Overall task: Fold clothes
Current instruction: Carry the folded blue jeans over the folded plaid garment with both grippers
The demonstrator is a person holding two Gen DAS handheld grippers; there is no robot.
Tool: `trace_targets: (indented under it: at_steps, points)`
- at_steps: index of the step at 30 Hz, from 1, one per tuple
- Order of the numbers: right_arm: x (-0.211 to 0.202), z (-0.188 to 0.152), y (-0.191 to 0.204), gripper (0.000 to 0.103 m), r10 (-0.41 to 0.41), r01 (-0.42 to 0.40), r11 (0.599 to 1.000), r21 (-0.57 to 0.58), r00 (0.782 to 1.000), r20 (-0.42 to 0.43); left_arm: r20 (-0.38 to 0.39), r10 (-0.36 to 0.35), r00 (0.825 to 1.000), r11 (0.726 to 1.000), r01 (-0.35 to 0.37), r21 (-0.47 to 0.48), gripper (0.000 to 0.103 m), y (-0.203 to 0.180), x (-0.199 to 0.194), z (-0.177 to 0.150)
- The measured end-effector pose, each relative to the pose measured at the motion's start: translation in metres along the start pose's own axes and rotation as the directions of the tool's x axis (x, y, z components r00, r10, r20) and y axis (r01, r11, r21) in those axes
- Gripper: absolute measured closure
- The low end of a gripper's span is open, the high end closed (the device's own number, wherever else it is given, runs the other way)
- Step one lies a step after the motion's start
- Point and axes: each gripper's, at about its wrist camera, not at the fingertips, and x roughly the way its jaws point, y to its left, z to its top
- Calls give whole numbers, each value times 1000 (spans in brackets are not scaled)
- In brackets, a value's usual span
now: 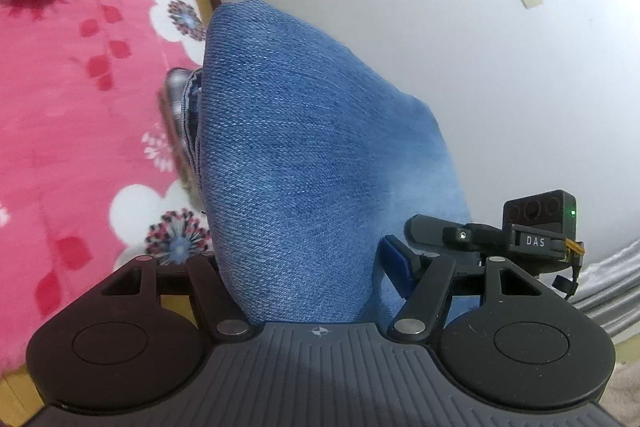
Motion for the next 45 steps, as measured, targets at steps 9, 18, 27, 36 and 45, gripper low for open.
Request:
trace_targets:
  at_steps: [9, 18, 27, 36, 45]
  points:
    - [-6, 98, -110, 69, 30, -30, 1000, 0, 998, -55, 13, 63, 998, 997, -62, -49, 37, -12, 110, 38]
    - [50, 219, -228, 68, 47, -49, 999, -3, 981, -188, 40, 132, 990, 978, -123, -171, 37, 29, 226, 97]
    - [119, 267, -302, 69, 99, -87, 995, 59, 959, -267, 12, 189, 982, 955, -181, -234, 37, 80, 273, 121]
    - [153, 269, -345, 68, 123, -98, 991, 95, 942, -312, -10, 210, 978, 944, -205, -260, 37, 100, 277, 117]
    - [183, 253, -386, 64, 109, -85, 993, 83, 934, -340, -68, 237, 969, 927, -247, -283, 34, 132, 290, 102]
